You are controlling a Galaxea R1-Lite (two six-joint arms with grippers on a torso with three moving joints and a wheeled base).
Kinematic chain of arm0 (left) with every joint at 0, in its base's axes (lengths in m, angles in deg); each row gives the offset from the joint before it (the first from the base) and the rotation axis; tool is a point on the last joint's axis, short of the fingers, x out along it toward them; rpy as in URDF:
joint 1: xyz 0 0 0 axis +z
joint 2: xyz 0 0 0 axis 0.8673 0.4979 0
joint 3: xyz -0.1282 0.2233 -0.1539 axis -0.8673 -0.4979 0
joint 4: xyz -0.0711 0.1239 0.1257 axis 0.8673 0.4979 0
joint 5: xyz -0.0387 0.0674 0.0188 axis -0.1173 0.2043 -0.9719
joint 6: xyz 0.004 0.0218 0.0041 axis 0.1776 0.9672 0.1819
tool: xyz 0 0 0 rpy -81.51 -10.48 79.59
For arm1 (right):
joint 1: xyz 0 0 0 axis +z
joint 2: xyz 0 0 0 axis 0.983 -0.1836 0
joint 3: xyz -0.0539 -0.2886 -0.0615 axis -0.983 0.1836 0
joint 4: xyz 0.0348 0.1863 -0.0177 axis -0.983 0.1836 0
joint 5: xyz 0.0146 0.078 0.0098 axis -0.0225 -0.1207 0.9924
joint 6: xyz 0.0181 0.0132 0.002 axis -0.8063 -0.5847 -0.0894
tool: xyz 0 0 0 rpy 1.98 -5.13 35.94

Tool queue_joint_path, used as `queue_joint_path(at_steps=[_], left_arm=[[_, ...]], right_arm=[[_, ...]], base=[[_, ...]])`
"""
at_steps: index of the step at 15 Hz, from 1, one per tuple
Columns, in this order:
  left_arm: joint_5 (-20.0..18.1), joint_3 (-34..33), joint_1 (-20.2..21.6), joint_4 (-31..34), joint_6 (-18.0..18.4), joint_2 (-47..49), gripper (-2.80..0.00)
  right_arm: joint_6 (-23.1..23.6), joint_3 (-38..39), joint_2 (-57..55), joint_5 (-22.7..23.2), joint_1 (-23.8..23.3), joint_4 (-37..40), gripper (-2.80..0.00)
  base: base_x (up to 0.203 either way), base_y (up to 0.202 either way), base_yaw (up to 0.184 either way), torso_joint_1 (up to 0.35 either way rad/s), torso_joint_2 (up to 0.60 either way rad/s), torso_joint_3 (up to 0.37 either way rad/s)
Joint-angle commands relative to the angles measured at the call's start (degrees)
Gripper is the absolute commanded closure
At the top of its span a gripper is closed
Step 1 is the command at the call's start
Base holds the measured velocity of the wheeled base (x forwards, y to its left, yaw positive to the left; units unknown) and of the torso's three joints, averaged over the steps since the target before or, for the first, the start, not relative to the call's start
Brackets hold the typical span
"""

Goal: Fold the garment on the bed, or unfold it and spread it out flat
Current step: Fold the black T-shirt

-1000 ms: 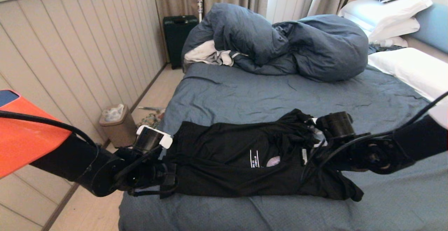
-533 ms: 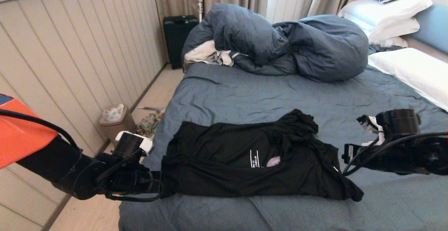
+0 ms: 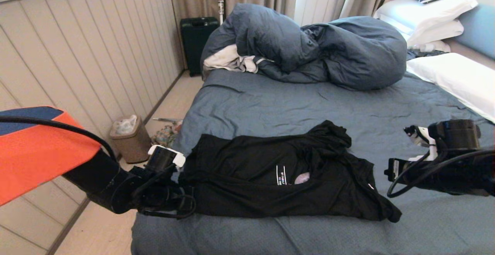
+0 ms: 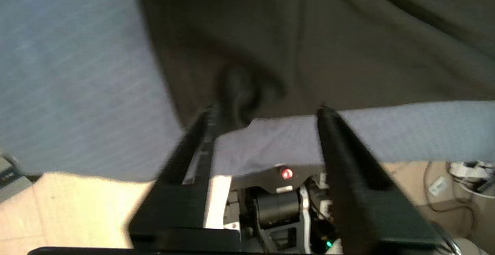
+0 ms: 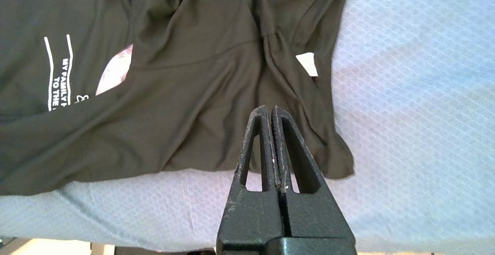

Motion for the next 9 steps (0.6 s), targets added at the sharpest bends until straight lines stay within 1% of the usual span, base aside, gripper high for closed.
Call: queue_joint_path(at_steps=[1,3,4,7,8,9], left_arm=[[0.9,0.9,-0.6,-0.8,0.0,3.4,-2.80],[4.3,3.3,0.0,-1.5,0.3,6.6,-2.80],[4.9,3.8,1.3,-1.6,0.8,6.9,-2.80],[5.3,4.2,4.3,-1.7,2.5,6.0,-2.80],[5.5,4.5,5.4,-1.7,2.6,5.6,-2.80],[5.0,4.8,6.6,-1.7,2.6,5.3,-2.80]], right_arm=[[0.0,0.3,1.1,0.0,0.0,-0.1,0.00],[0.0,0.8,1.8,0.1,0.2,-0.2,0.00],[0.0,1.0,1.9,0.2,0.2,-0.2,0.00],[0.0,1.2,2.2,0.4,0.3,-0.2,0.00],[0.0,1.2,2.3,0.4,0.3,-0.2,0.00],[-0.1,1.1,2.5,0.4,0.2,-0.3,0.00]], base=[[0.000,0.000,0.000,0.000,0.00,0.000],[0.000,0.000,0.000,0.000,0.00,0.000],[0.000,0.000,0.000,0.000,0.00,0.000],[0.000,0.000,0.000,0.000,0.00,0.000],[0.000,0.000,0.000,0.000,0.00,0.000],[0.000,0.000,0.000,0.000,0.00,0.000]])
